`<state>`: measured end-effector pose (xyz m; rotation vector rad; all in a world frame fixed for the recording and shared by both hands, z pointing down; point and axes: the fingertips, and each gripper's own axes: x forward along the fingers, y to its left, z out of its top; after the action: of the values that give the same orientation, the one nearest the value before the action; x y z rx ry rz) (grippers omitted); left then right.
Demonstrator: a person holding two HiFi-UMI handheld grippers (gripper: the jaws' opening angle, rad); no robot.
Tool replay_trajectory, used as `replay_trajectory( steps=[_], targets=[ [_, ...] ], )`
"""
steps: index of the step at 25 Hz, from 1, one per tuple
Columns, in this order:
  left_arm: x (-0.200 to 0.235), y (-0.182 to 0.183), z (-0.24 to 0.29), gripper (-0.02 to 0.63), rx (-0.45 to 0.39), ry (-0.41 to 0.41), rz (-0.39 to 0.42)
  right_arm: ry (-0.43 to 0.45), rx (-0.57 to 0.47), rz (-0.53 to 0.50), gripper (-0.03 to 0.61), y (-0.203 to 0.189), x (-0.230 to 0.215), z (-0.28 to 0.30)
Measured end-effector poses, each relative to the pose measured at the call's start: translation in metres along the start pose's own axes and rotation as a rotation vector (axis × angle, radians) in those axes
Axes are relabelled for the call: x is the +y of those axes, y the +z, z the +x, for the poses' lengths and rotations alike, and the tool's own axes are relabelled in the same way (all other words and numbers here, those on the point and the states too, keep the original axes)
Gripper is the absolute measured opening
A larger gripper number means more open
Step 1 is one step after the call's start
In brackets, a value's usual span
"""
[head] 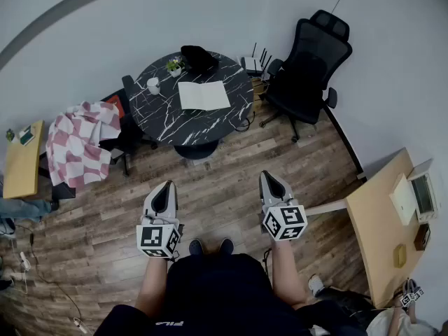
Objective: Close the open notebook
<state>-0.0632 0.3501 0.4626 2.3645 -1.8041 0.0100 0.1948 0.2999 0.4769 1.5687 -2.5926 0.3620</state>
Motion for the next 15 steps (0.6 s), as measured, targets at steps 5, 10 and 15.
replay_trajectory(
  steps=[5, 10, 15],
  targets=[
    [-0.002, -0.003, -0.001, 0.005, 0.016, 0.001, 0.005, 0.008, 0.003, -0.006, 0.012, 0.000, 0.000, -0.002],
    [-0.004, -0.003, -0.002, 0.005, 0.019, 0.015, 0.008, 0.039, -0.004, -0.042, 0.012, 0.003, 0.007, -0.002],
    [-0.007, -0.008, -0.004, 0.005, 0.025, 0.017, 0.005, 0.077, -0.024, -0.082, 0.012, 0.003, 0.018, -0.007]
  ],
)
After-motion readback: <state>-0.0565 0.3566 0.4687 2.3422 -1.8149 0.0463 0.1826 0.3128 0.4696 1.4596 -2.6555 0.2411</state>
